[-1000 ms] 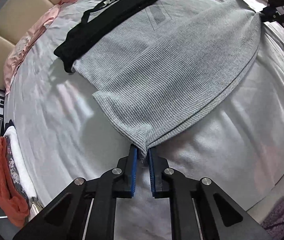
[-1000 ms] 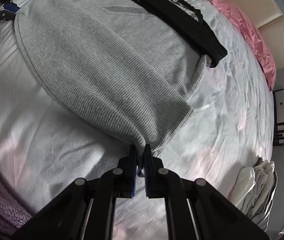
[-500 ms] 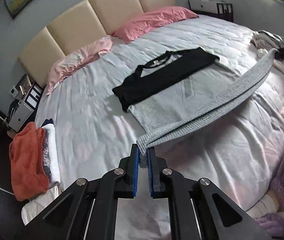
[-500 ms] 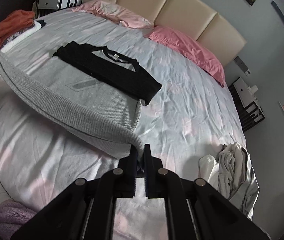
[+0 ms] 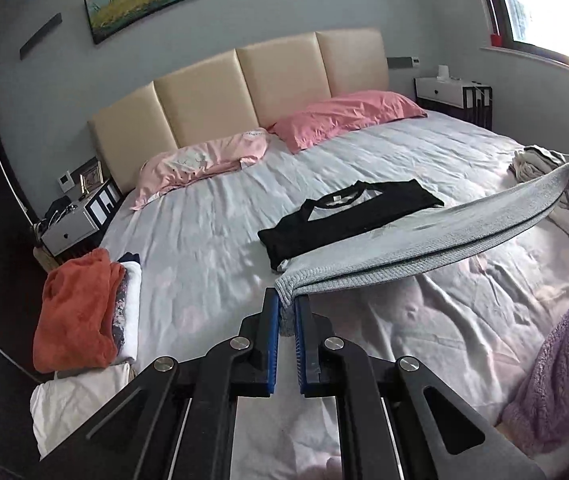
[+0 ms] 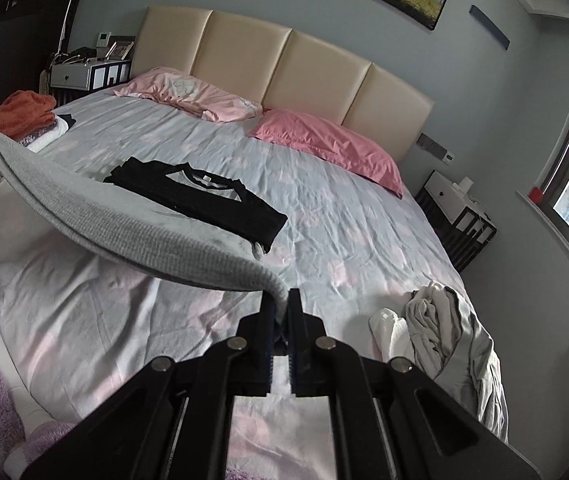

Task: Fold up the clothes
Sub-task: 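Carry the held hem up and over the shirt body with both tools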

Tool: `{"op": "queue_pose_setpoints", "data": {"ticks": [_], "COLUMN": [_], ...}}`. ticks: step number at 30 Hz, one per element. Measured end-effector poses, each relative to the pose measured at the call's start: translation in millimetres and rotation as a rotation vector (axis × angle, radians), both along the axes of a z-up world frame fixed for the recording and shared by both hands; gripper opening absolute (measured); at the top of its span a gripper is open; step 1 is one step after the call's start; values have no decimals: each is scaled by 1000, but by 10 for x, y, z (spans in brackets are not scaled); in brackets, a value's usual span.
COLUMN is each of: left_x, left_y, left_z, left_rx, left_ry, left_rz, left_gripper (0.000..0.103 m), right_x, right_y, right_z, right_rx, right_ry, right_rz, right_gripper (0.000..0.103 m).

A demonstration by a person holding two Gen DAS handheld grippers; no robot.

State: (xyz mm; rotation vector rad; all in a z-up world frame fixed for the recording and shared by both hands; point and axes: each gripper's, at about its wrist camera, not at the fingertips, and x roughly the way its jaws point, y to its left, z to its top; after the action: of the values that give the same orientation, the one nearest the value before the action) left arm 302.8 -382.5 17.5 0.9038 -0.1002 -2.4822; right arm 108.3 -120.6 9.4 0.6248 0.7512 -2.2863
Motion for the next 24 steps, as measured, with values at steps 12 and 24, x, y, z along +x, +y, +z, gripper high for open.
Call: {"op": "queue_pose_setpoints", "data": {"ticks": [12, 24], "left_x": [517, 419], "left_y": [295, 257], "left_z": [297, 286], "left_rx": [-15, -26], "left_ry": [94, 61], "left_rz": [-17, -16], "left_gripper": [8, 8], "right_x": [479, 567], "right_y": [508, 516], "right_z": [340, 427], "right_rx": [-151, -168], "right_ry": [-24, -19], "right_rz": [-23, -25], "right_gripper": [4, 5]}}
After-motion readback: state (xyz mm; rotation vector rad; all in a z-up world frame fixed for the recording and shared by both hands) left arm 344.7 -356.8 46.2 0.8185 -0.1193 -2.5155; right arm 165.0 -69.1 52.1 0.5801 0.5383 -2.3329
